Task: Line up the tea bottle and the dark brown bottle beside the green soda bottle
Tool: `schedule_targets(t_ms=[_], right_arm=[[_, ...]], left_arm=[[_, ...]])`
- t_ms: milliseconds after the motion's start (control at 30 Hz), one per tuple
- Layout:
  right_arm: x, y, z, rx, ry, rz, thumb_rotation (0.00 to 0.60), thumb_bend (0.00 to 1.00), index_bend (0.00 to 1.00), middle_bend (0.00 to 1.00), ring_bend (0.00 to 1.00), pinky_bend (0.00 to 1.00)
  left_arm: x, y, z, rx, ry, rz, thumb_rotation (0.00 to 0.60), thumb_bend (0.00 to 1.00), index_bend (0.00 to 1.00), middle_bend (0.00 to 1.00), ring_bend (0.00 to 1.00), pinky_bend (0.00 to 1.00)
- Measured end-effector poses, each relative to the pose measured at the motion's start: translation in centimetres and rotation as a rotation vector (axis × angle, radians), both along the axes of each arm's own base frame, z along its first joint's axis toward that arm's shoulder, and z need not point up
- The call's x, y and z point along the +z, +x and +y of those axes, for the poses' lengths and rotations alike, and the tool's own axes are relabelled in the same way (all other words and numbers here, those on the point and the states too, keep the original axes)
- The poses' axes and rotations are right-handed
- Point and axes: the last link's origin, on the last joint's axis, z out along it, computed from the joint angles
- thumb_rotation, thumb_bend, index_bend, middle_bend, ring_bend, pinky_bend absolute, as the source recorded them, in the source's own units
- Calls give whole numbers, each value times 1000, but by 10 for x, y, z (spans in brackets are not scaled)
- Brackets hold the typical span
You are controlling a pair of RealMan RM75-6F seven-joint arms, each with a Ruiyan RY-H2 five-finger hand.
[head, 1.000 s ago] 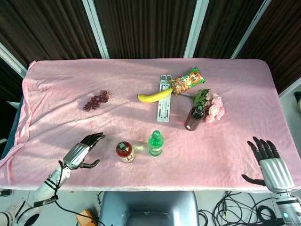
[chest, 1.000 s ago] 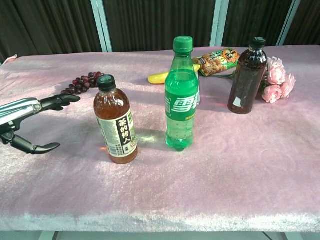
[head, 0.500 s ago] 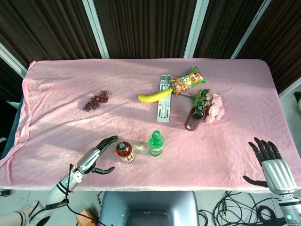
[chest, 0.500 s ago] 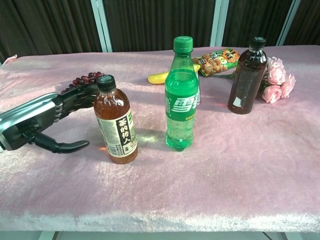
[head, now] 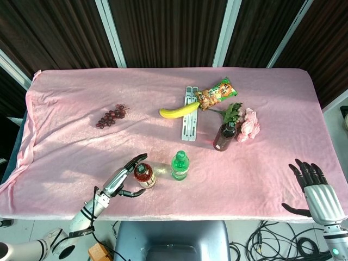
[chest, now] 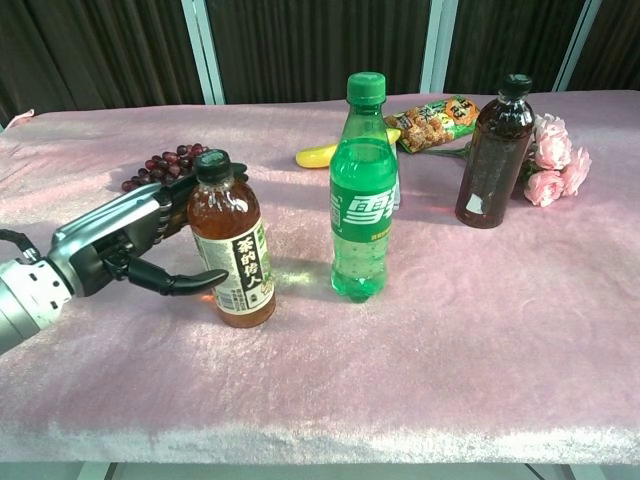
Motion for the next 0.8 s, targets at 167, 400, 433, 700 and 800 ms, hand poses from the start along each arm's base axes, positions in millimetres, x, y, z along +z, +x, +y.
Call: schedule_targets(t_ms=[167,400,433,700,800], right_arm=[[2,0,1,4,-3,-6,600,201,0,0,0,0],[3,0,2,7,1,-10,600,201,0,0,0,0],[3,0,3,7,1,-11,600,201,0,0,0,0],[8,-3,6,6,-7,-21,600,201,0,0,0,0],[9,-3,6,4,-6,-21,600,201,0,0,0,0]], left_arm=[[-7,9,1,12,14,15,600,269,69,116,21,149],[-17,19,7,55,43,29,600,270,269,330,150,230],[-18,20,7,62,46,29,600,271,313,376,183,250],[-20,22,10,89,69,22,600,383,589,652,408,413],[-20,23,12,99,78,16,600,410,610,670,419,420]])
